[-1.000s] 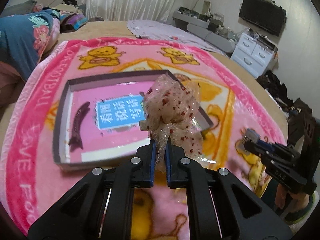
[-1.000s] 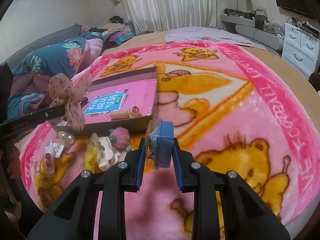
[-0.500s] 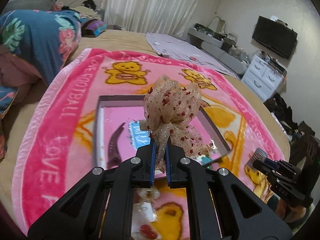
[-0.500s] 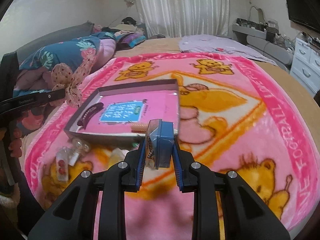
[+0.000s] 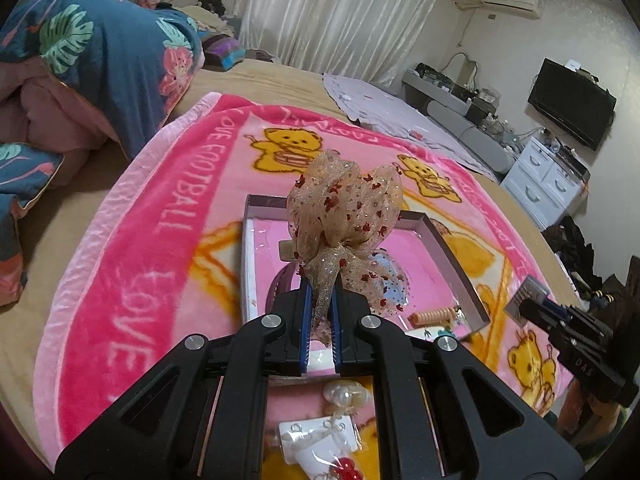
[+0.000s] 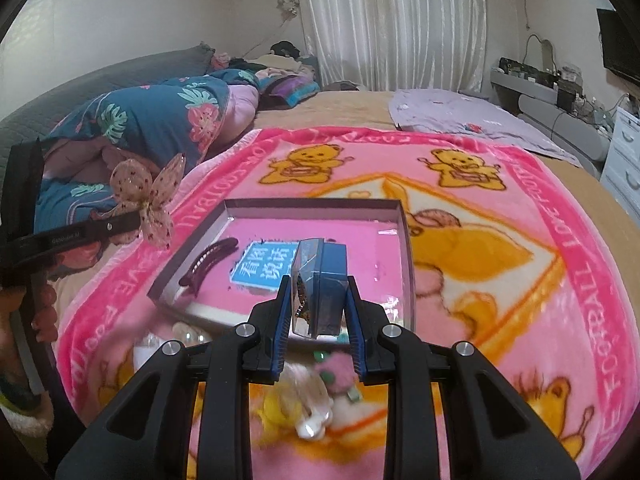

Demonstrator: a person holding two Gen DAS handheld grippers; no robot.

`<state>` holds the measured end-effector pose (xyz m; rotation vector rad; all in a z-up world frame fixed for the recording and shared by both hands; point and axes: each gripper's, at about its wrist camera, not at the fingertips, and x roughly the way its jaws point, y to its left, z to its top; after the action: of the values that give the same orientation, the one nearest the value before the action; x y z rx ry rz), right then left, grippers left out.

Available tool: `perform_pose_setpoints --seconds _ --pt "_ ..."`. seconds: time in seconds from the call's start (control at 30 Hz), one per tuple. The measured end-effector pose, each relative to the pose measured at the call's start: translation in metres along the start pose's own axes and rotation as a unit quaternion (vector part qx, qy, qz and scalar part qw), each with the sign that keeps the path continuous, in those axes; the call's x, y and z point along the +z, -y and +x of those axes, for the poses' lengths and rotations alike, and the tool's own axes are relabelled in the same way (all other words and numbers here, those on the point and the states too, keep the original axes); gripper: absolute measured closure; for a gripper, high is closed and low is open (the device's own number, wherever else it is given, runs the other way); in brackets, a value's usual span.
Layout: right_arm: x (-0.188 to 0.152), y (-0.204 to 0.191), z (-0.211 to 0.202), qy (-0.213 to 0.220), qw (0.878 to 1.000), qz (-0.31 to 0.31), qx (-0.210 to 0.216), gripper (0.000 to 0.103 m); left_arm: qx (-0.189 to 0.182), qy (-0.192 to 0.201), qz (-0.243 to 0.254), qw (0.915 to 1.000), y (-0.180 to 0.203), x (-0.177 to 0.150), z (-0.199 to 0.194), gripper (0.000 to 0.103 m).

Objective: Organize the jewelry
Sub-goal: 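Carry the bow and blue case into the box and open both tools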

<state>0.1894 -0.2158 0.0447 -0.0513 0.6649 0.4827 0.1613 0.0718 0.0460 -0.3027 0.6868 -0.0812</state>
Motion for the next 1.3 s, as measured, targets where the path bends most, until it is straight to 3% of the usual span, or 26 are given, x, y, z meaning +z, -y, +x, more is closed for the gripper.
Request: perform_pose_setpoints --seconds 0.5,1.17,1.23,1.3 --pt "0.032 0.007 0.053 -0.016 1.0 -0.006 -0.022 0.079 -0.017 -0.045 0.019 0.9987 0.01 -0.008 0.046 0.101" --pt "0.014 0.043 0.119 -0.084 0.994 0.022 -0.065 0.079 -0.027 -0.105 0.067 0.9919 0.032 -0.033 0.098 0.096" --pt "0.012 0.046 0.122 -0.09 0.993 0.03 -0.064 0.079 -0.023 -0.106 0.068 0.9917 0.031 -0.033 0.099 0.091" --pt "0.009 0.046 0.124 -0.094 0.993 0.036 -0.061 0.079 -0.02 -0.106 0.069 0.9918 0.031 -0.033 0.097 0.08"
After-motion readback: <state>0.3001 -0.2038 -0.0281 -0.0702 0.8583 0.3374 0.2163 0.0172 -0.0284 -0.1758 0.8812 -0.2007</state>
